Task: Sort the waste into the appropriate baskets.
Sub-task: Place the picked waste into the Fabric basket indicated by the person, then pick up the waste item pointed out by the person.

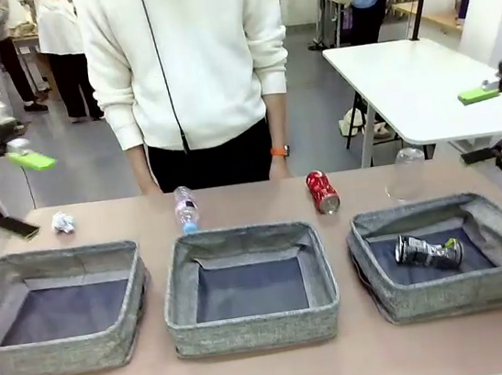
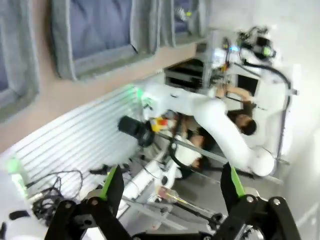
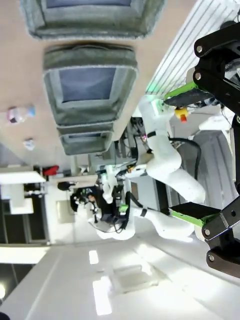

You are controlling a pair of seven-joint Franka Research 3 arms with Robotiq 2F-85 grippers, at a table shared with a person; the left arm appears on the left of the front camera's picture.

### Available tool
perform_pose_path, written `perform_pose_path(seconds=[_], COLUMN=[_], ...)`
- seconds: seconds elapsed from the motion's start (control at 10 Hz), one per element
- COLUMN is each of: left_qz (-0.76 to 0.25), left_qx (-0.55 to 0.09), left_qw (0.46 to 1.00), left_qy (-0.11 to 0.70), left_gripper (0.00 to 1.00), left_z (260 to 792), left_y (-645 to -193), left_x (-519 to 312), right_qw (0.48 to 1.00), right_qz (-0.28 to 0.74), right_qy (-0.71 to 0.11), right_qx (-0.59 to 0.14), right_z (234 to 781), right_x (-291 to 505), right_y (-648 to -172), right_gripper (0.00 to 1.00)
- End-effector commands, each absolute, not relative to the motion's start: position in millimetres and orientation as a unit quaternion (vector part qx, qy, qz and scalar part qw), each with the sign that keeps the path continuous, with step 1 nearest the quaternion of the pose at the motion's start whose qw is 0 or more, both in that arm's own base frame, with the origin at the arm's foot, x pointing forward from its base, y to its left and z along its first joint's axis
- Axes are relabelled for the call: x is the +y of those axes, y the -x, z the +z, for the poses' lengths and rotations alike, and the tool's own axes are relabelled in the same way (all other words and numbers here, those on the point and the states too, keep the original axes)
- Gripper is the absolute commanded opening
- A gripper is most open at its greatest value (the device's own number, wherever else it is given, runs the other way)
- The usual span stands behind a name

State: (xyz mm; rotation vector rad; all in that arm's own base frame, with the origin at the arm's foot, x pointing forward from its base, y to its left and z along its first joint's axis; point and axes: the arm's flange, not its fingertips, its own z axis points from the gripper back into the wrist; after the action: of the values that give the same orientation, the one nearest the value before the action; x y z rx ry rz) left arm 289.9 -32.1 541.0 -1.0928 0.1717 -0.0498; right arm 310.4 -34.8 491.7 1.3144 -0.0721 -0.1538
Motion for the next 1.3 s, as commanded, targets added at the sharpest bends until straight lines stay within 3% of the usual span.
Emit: perform_pose_path(seconds=[0.0, 0.2, 0.3, 1.2], left_qz=[-0.004, 0.028, 0.0, 0.0], left_qx=[0.075, 0.05, 0.076, 0.076], left_qw=[0.804, 0.774, 0.809, 0.809], left_qy=[0.589, 0.631, 0.583, 0.583], left_gripper=[1.0, 1.0, 1.0, 1.0], left_z=[527.9, 500.0, 527.0, 527.0], left_y=[-269.5, -240.3, -263.9, -263.9], left_x=[9.6, 34.8, 23.8, 23.8], right_qw=[0.787, 0.782, 0.79, 0.79], right_qz=[-0.101, -0.124, -0.083, -0.083], right_qy=[-0.608, -0.61, -0.608, -0.608], right_qx=[-0.02, -0.029, -0.014, -0.014], right_z=[491.8, 490.7, 491.2, 491.2], right_x=[-15.8, -22.6, -22.2, -22.2], right_y=[-311.7, -320.0, -314.4, -314.4], right_gripper=[1.0, 1.0, 1.0, 1.0])
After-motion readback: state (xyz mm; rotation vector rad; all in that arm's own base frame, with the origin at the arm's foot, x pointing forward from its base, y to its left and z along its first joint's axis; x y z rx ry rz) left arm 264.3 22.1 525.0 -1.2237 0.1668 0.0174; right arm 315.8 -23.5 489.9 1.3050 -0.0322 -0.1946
